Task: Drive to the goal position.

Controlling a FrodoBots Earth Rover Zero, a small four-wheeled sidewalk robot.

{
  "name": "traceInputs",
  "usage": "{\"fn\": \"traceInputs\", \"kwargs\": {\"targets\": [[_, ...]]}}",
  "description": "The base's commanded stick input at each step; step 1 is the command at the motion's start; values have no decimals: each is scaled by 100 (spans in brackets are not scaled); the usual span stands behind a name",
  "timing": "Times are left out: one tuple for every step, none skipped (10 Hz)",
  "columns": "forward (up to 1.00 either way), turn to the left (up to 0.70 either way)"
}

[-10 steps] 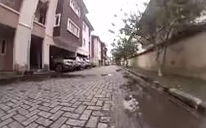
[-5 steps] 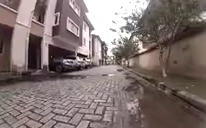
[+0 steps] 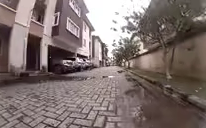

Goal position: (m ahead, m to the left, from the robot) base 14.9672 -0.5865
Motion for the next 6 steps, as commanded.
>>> {"fn": "traceInputs", "kwargs": {"targets": [[50,-2],[50,-14],[50,-35],[50,-4],[50,0],[50,0]]}}
